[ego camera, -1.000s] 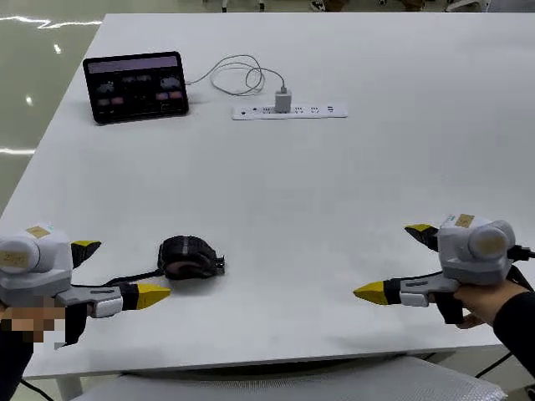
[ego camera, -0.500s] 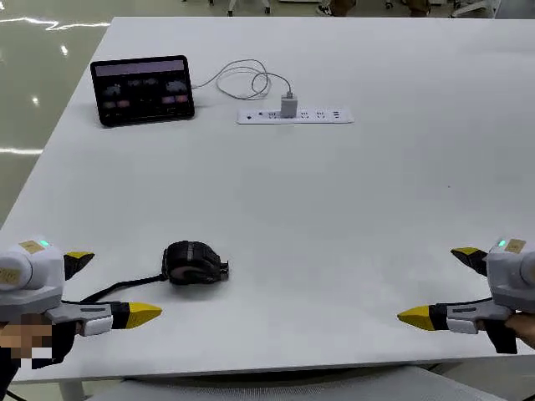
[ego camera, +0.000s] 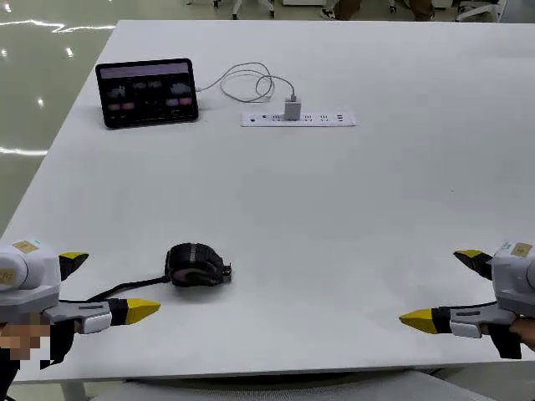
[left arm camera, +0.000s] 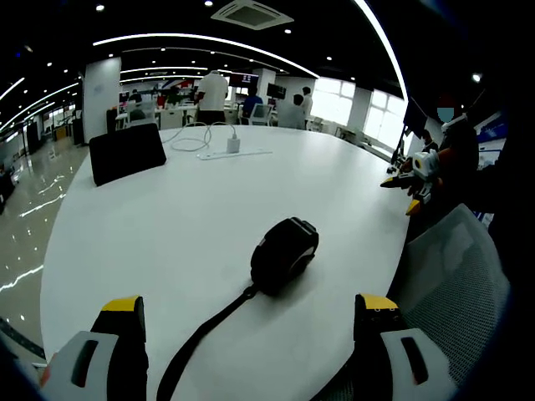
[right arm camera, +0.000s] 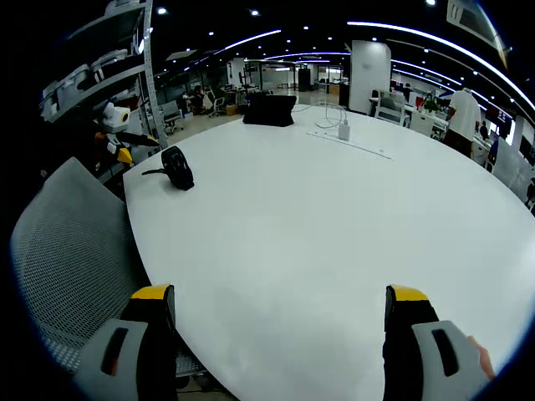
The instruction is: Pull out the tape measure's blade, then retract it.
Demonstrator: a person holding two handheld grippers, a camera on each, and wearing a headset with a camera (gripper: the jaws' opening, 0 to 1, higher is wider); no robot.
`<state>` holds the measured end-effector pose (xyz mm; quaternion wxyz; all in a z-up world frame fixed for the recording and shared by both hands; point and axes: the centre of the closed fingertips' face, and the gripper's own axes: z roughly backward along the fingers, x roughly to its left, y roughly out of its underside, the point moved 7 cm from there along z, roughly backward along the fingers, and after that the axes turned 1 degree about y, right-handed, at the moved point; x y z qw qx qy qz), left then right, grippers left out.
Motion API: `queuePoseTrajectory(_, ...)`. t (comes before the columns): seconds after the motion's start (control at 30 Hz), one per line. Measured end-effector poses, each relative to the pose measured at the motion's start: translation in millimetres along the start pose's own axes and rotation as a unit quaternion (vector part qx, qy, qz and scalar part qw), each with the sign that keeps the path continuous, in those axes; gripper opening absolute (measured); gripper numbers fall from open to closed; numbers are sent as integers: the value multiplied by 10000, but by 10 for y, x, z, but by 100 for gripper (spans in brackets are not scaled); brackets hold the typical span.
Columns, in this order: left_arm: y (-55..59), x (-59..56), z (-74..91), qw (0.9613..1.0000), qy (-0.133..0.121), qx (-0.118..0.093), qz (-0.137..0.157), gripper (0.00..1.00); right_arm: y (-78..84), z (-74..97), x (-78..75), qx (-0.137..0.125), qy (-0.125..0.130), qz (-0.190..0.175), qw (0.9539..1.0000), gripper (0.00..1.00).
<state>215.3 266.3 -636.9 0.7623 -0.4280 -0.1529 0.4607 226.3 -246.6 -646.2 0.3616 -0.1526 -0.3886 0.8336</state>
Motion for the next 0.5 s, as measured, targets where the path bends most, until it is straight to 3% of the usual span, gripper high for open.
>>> queuePoseTrajectory(0.5,39,-28,15,9999,94,104,14,100,131,-8,95,80,-87,-23,9999,100)
